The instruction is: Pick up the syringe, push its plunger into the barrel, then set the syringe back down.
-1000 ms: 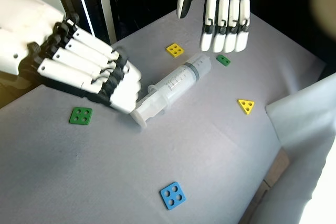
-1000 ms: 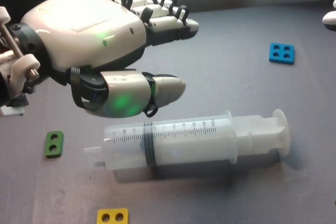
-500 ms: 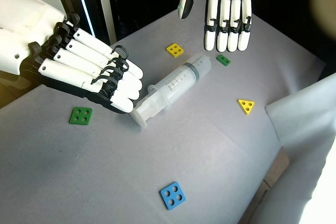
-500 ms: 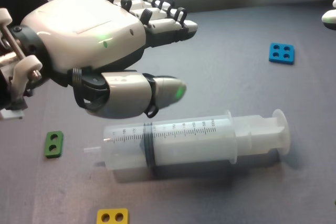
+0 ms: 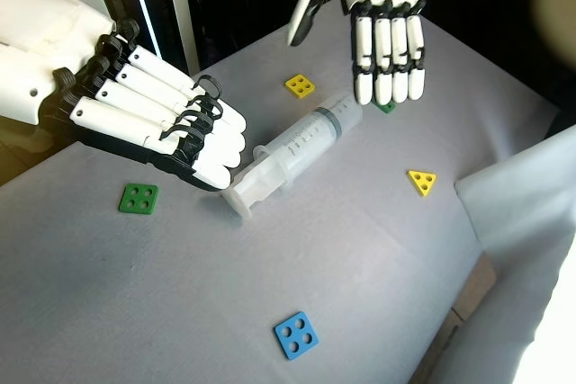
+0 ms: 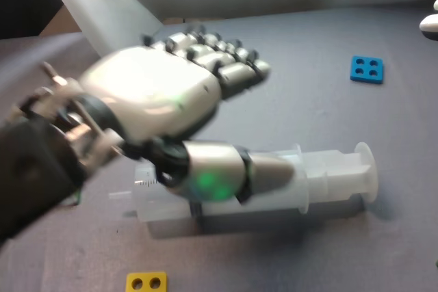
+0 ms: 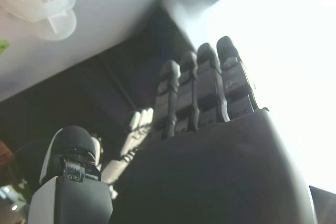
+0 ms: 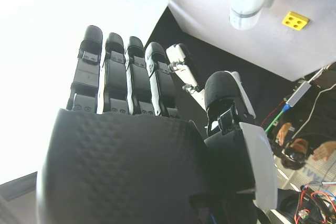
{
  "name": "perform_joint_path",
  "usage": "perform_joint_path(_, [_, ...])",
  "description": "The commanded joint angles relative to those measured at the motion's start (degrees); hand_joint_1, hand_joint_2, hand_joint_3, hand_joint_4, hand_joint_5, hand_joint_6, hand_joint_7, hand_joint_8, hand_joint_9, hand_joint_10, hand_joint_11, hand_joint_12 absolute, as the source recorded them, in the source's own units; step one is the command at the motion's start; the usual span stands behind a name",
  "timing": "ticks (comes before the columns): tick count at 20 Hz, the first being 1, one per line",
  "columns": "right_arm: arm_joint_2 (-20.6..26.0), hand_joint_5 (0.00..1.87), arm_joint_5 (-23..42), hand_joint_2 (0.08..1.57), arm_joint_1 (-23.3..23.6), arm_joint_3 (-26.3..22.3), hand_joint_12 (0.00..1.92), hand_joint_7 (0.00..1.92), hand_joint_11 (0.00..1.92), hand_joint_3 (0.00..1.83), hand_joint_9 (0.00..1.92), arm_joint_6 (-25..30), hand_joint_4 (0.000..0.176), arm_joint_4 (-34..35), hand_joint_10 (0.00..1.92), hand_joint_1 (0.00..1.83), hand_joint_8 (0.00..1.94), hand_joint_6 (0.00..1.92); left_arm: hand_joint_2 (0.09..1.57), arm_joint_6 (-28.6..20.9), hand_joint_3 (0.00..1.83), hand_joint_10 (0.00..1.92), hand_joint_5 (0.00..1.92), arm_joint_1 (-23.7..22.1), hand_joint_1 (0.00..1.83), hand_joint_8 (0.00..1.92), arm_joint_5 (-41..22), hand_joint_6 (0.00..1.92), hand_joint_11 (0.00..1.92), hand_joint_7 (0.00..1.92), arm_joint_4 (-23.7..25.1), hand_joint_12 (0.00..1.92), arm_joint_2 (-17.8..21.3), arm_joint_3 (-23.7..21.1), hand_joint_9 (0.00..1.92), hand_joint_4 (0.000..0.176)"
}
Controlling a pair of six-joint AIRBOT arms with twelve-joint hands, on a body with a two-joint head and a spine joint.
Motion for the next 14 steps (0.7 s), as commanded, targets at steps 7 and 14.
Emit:
perform_joint_path(7, [0.12,0.18,-1.36,1.44,0.87,-0.12,0.27,0.14,0.00,0.00,0.09,-0.05,0.000,1.50,0.01,0.00,0.00,0.00,0.87,0.12,0.00,0.00,0.07,5.00,0.47,0.00,-14.81,0.00,0.00,0.05,-0.63,0.20,-6.34,1.91,0.05,0.000])
perform_joint_path(14, [0.14,0.17,-1.12,1.44,0.64,-0.11,0.21,0.13,0.00,0.00,0.08,-0.07,0.000,1.49,0.00,0.00,0.00,0.00,0.87,1.38,0.00,0.00,0.00,7.24,0.69,0.00,-15.69,0.00,0.00,0.00,-1.48,0.03,-13.31,6.26,0.00,0.000])
